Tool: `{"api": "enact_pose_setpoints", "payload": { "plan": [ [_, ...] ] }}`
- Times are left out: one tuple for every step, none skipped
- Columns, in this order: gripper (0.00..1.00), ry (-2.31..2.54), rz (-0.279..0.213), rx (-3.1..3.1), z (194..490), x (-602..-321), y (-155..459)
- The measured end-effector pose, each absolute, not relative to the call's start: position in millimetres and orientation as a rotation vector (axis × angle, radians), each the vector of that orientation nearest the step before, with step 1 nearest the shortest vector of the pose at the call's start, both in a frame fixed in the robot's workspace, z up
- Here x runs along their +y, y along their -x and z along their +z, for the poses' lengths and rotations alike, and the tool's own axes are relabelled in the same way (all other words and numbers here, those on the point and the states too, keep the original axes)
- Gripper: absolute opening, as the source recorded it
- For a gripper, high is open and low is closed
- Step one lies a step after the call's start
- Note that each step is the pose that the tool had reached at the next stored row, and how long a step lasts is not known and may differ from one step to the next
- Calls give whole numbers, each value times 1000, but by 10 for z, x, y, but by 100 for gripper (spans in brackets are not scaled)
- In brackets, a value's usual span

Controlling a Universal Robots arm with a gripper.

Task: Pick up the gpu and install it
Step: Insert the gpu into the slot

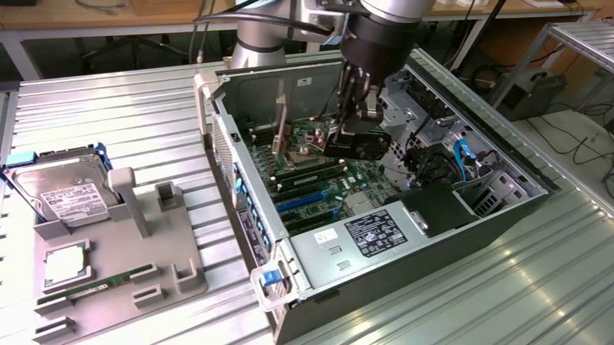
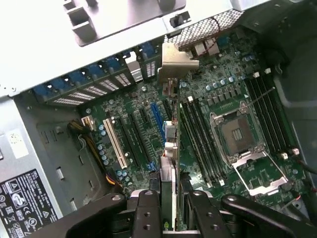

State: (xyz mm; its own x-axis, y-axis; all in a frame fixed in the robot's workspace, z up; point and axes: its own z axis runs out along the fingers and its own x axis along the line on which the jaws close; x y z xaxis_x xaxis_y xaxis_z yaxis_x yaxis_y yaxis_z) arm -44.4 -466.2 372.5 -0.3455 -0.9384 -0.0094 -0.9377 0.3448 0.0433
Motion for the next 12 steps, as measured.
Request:
{"api": "enact_pose_setpoints", "payload": {
  "plan": [
    [26,-1815,-62,-2541,3709,-4662,443],
    [26,-1841,-61,-2521,3695,-4661,442],
    [26,-1860,-60,-2506,3682,-4662,441],
    [26,-1884,-58,-2487,3667,-4661,440],
    [26,-1907,-57,-2469,3652,-4661,438],
    [26,-1934,-56,-2447,3635,-4661,438],
    [26,-1960,-54,-2425,3620,-4661,437],
    [26,-2007,-53,-2384,3592,-4661,437],
    [26,-2036,-52,-2359,3570,-4662,437],
    [26,-2061,-52,-2337,3547,-4661,436],
    [26,-2090,-51,-2310,3519,-4661,436],
    [26,-2107,-51,-2295,3501,-4661,436]
  ]
}}
